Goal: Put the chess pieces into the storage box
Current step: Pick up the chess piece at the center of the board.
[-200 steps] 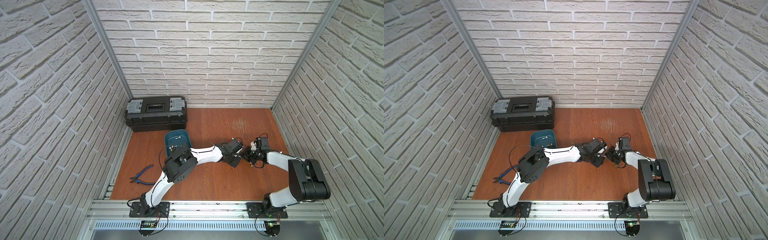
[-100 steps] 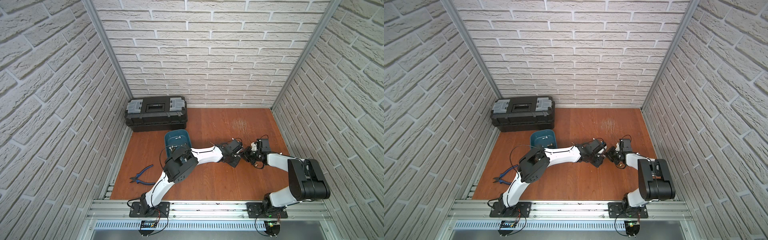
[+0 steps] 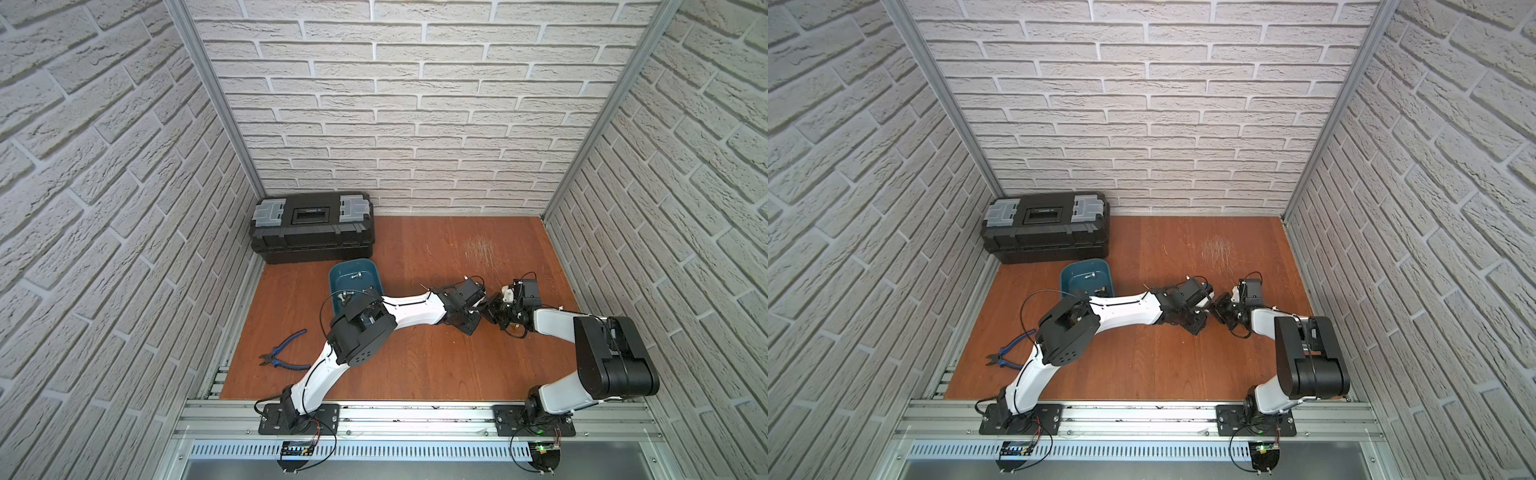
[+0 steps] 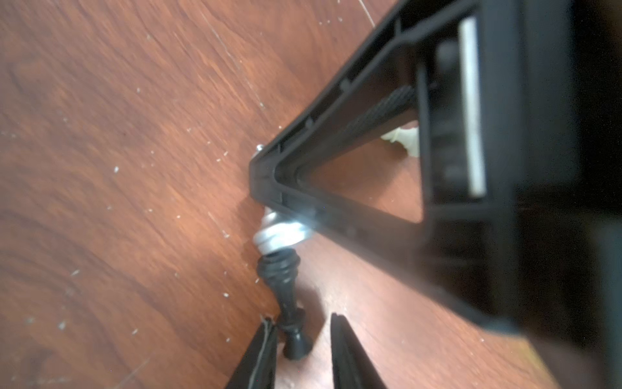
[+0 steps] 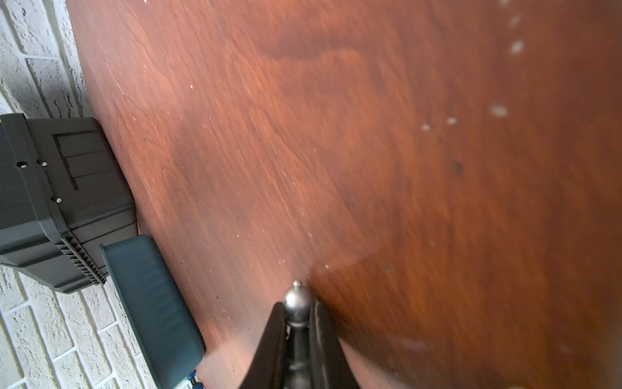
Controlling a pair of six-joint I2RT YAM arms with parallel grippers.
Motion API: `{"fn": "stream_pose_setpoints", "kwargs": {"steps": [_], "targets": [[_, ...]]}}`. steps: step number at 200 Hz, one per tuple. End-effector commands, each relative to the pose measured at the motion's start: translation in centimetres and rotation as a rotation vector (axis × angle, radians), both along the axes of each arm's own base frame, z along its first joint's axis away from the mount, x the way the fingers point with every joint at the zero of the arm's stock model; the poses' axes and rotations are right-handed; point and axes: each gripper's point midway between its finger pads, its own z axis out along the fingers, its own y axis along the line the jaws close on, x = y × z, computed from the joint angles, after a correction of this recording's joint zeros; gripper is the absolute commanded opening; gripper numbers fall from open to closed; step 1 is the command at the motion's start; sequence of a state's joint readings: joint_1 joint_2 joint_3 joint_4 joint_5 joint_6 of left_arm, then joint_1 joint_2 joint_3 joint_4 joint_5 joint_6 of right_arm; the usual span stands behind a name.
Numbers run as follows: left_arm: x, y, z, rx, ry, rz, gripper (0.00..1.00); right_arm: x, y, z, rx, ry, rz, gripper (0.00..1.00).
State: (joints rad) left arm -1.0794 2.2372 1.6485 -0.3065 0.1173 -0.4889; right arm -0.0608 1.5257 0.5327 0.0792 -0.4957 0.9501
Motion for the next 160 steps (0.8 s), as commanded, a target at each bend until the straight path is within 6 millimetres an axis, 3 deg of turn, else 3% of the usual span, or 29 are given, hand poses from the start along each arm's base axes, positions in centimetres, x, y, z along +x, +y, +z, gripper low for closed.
{"fn": "stream_pose_setpoints", "kwargs": {"steps": [1, 55, 102, 123, 160], "targets": [[-0.3, 0.0, -1.5, 0.027, 0.014, 0.0, 0.28, -2.5, 0.5, -1.4, 0.028, 0.098, -0.002, 0.08], [0.1, 0.9, -2.2, 0.07, 0.013, 0.033, 0.17, -2.5, 0.5, -1.3, 0.034, 0.097, -0.002, 0.08], [0.3, 3.3, -1.9, 0.141, 0.002, 0.097, 0.12, -2.6, 0.2, -1.6, 0.018, 0.105, -0.008, 0.09], [0.2, 3.8, -0.3, 0.092, -0.01, 0.116, 0.11, -2.5, 0.0, -1.5, 0.007, 0.103, -0.003, 0.1], [0.6, 3.5, 5.7, -0.042, -0.072, 0.113, 0.11, -2.7, -0.4, -1.1, -0.037, 0.103, 0.013, 0.13]]}}
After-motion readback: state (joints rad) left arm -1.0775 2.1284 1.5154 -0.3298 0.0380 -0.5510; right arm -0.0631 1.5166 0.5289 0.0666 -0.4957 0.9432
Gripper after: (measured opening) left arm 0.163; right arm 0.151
